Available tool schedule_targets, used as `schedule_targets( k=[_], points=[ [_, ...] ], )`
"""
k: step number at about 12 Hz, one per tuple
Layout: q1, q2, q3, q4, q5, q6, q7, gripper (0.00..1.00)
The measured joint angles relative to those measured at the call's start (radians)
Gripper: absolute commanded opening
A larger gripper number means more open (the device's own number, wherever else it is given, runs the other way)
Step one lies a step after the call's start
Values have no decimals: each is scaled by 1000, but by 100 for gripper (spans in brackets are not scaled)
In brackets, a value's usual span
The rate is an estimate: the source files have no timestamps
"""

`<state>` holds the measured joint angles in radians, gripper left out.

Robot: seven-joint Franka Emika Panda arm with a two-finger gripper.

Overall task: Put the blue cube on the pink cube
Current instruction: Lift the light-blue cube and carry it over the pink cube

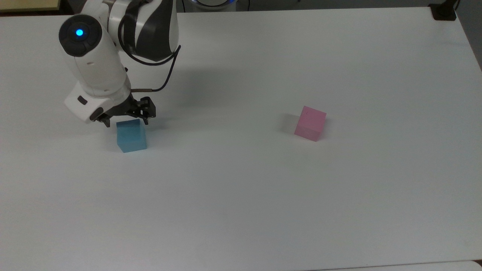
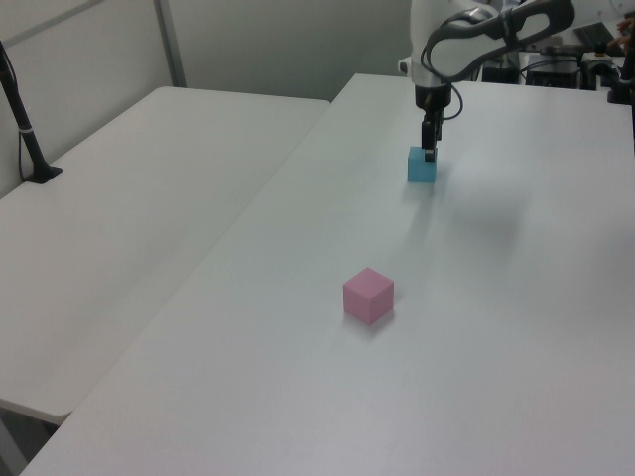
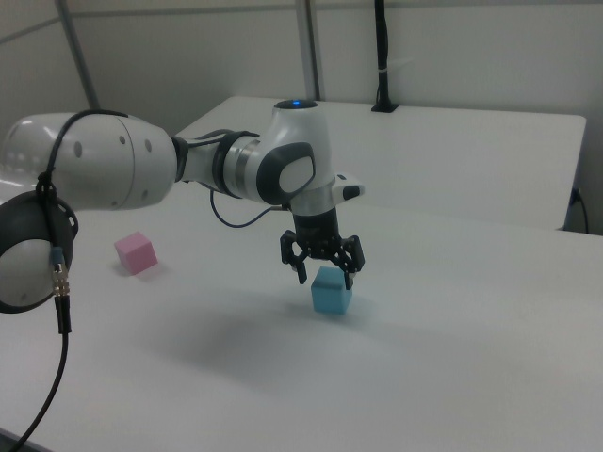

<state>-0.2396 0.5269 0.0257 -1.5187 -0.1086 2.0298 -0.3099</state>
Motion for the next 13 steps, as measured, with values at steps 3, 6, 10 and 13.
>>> schedule_targets(
  k=[3, 6, 10, 13],
  points=[
    [19, 38, 0, 0, -14, 54, 0, 22],
    [61, 36, 5, 18, -18, 65, 83, 21],
    [233, -66, 22, 50, 7, -42, 265, 24],
    [422, -103, 28, 80, 30, -119, 414, 24]
  ],
)
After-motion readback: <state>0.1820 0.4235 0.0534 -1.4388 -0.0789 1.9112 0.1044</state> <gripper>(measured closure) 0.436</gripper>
